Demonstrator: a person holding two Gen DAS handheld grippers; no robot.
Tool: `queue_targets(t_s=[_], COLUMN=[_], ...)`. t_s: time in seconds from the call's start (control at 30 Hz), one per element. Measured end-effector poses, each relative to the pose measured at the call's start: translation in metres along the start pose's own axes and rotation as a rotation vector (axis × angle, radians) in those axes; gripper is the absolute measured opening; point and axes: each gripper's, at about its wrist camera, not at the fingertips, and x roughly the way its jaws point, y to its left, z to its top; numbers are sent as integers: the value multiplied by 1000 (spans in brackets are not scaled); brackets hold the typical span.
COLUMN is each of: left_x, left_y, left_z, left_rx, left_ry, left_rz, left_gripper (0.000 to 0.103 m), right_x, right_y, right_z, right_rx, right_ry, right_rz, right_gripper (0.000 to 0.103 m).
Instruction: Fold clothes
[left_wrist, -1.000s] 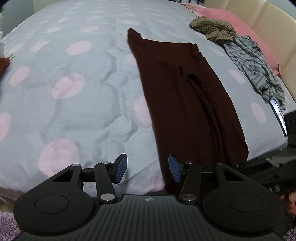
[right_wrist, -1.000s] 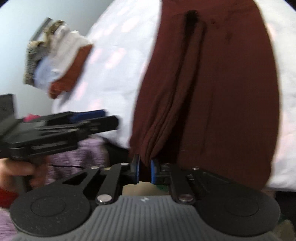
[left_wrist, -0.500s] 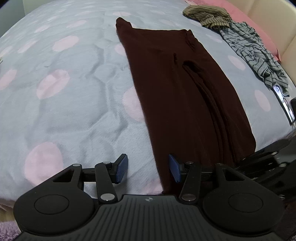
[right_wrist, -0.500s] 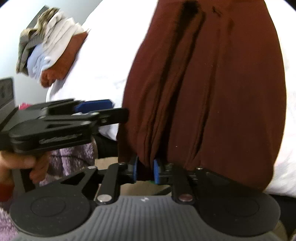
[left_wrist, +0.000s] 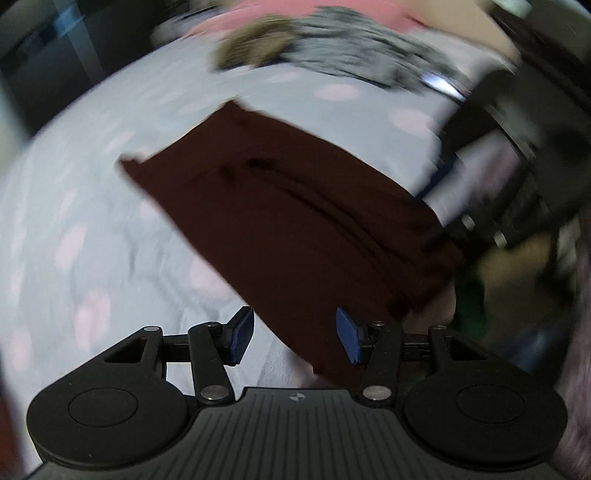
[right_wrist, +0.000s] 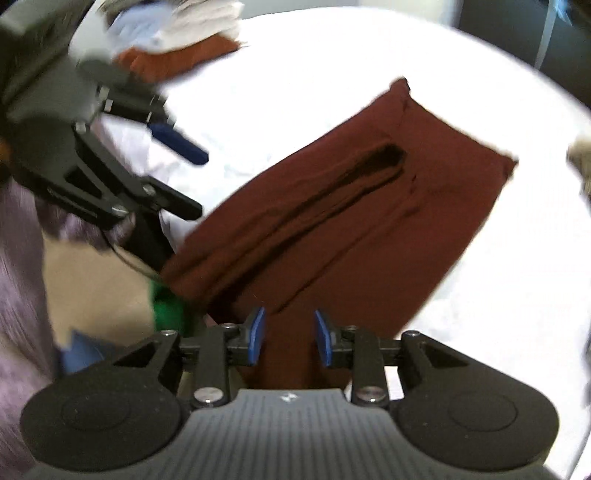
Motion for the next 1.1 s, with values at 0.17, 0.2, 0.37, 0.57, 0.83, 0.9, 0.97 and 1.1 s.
queue_targets(t_s=[0.17,0.2,0.37,0.57,0.83,0.9,0.97,1.1], left_x=[6,8,20,51,106,115,117,107], left_y=[-40,-47,-75,-113,-133,-133,-132,-129], left_z=[-20,-25,-45,-78,-127,-132,-132,-124], left_rx=[262,307,498,854,1211,1247,1253,1201], left_ry=[-27,-32,-49,-79,-65,-74,-83,-113], left_rz=[33,37,72,247,463,496,502,483], left_gripper=[51,51,51,51,79,79,78,53], right_x=[7,9,16,37,73,82,87,88], right_y=[30,37,62,92,112,113,112,108], right_z=[-11,-10,-25,-51,-103,-109,-116,-124], right_rx=[-194,-218,-387,-656,-993,-1037,-1098,-1182], right_ry=[14,14,9,27,80,79,73,54], right_rz=[-51,-57,-97,-257,-431,-457,-489,-540], right_gripper=[47,47,61,71,88,91,91,80])
